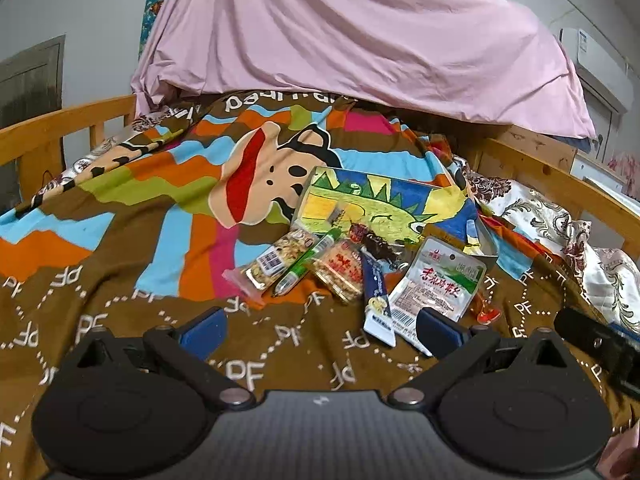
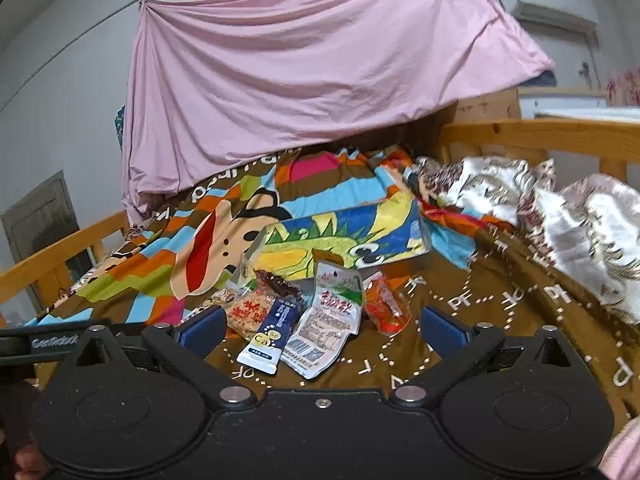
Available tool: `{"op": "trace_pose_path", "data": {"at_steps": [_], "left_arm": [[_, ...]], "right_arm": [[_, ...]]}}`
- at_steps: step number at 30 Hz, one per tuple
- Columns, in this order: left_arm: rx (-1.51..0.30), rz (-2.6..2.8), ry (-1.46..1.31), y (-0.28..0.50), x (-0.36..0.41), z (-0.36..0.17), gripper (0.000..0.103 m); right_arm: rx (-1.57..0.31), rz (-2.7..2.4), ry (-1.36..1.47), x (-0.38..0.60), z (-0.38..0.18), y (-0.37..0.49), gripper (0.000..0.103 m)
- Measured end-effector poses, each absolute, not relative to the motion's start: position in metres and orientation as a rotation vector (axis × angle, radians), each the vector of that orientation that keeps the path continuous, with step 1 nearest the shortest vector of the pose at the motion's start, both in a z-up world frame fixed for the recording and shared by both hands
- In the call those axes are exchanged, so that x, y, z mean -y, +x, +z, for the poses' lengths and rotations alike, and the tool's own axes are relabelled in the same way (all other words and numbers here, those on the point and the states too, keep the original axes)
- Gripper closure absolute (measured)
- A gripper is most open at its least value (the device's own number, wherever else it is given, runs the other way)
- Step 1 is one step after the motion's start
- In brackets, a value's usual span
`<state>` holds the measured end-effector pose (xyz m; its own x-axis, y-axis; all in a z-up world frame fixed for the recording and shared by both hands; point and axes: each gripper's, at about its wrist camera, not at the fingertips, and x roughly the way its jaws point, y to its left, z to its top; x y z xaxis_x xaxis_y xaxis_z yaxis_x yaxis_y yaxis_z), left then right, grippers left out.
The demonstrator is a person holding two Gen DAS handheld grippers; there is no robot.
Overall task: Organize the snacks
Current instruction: 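Move the right tool toward the white pouch while the left tool approaches the blue milk stick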
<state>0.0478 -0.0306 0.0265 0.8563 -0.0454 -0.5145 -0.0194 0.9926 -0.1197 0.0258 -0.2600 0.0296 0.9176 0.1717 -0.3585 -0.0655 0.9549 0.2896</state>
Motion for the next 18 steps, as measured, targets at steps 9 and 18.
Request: {"op": "trace_pose_path", "data": {"at_steps": [9, 18], "left_arm": [[-0.626, -0.089, -0.101, 0.119, 0.04, 0.01, 0.0], [-0.679, -0.322, -0.161, 0.196, 0.021, -0.01, 0.0]], "right_arm": [[-0.551, 0.202, 0.364, 0.277, 0.008, 0.088, 0.0], [-0.652, 0.402, 0.274, 0.271, -0.016, 0.155, 0.0]]}}
